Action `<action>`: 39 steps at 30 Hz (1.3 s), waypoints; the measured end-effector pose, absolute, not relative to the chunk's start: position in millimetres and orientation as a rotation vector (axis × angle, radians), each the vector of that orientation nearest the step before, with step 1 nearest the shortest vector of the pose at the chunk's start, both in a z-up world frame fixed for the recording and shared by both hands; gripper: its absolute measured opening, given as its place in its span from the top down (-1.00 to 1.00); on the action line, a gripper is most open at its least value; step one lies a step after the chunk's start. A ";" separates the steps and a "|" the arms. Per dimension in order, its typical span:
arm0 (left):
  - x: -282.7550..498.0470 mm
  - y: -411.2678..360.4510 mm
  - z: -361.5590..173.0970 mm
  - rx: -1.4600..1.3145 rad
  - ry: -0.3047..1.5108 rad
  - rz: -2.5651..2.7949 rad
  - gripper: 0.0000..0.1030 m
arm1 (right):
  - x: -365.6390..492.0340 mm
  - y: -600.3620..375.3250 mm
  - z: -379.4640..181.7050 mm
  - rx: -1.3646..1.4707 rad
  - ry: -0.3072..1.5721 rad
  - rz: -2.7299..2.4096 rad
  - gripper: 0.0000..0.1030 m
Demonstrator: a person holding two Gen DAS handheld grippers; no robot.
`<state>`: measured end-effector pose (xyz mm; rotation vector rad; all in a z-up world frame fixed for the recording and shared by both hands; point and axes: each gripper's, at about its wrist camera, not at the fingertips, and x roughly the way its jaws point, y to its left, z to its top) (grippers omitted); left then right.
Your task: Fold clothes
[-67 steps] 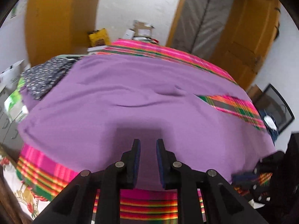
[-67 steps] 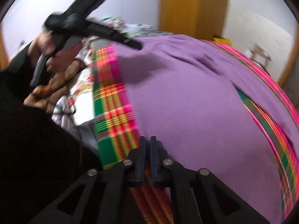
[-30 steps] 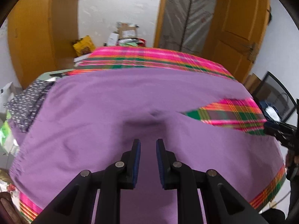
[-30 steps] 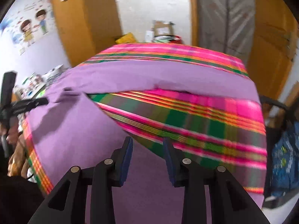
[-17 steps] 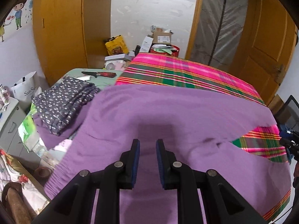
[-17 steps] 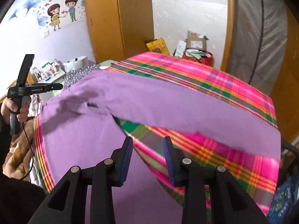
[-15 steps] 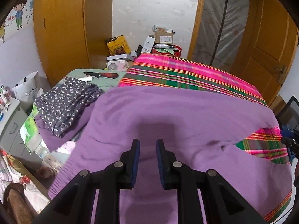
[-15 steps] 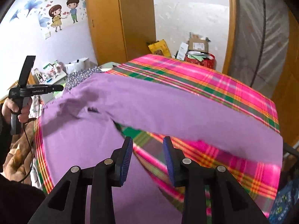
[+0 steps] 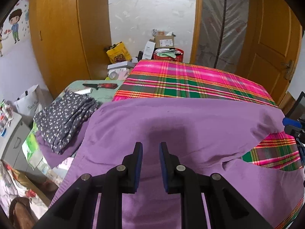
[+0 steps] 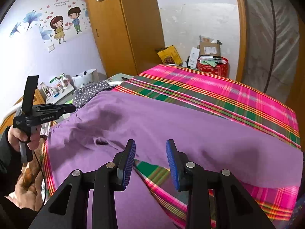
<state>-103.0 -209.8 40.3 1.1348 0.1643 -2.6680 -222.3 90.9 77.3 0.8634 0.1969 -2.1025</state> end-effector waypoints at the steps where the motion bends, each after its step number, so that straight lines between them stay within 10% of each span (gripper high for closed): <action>1: -103.5 -208.9 40.8 1.123 0.165 -2.674 0.64 | -222.9 88.8 78.0 0.859 0.194 -2.097 0.32; 39: -167.2 -343.9 29.1 1.256 0.178 -2.644 0.69 | -309.5 -27.0 41.8 0.886 0.463 -1.923 0.27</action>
